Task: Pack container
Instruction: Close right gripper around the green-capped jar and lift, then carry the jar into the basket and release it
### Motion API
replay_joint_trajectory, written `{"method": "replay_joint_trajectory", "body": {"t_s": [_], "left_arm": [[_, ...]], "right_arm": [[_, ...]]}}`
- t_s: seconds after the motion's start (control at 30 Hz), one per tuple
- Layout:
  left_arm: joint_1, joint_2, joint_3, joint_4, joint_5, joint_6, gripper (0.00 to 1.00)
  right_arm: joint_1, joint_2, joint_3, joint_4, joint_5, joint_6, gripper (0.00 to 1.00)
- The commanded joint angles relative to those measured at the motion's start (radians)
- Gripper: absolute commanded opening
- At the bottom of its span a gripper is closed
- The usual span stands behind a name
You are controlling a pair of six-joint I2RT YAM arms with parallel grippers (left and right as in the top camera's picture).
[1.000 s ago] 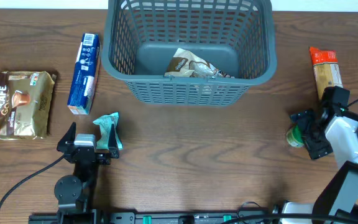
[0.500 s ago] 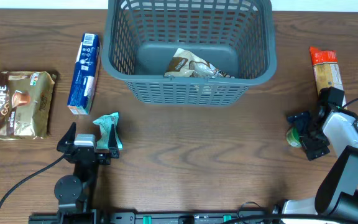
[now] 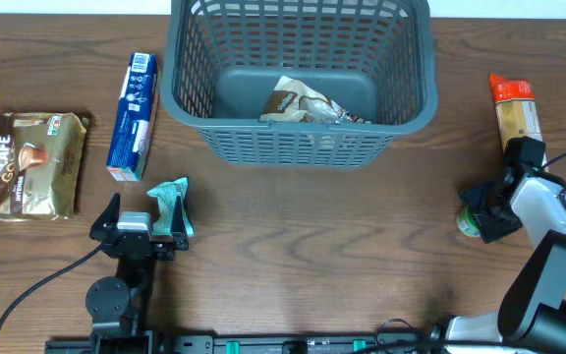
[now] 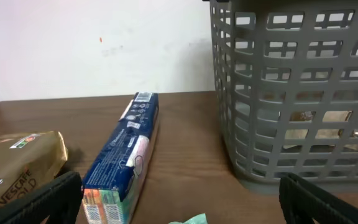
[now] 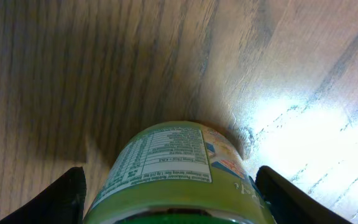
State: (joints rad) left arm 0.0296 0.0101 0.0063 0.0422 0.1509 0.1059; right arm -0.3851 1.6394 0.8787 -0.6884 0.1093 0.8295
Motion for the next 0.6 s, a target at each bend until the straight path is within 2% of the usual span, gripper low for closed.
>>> {"method": "replay_joint_trajectory", "body": {"t_s": [0.0,0.1,0.23,0.43,0.57], "left_arm": [[-0.004,-0.006,-0.002,0.004,0.003,0.010,0.99],[-0.004,-0.006,-0.002,0.004,0.003,0.010,0.99],[-0.004,-0.006,-0.002,0.004,0.003,0.010,0.99],[-0.004,-0.006,-0.002,0.004,0.003,0.010,0.98],[-0.004,-0.006,-0.002,0.004,0.003,0.010,0.99]], "right_arm": [[-0.006,0.015,-0.011,-0.010,0.021,-0.001,0.01],[-0.006,-0.007,-0.001,-0.032,0.021,-0.007,0.01],[-0.006,-0.083,0.079,-0.077,0.021,-0.100,0.01],[-0.005,-0.229,0.336,-0.208,0.005,-0.189,0.01],[0.009,-0.307,0.549,-0.261,-0.084,-0.310,0.01]]}}
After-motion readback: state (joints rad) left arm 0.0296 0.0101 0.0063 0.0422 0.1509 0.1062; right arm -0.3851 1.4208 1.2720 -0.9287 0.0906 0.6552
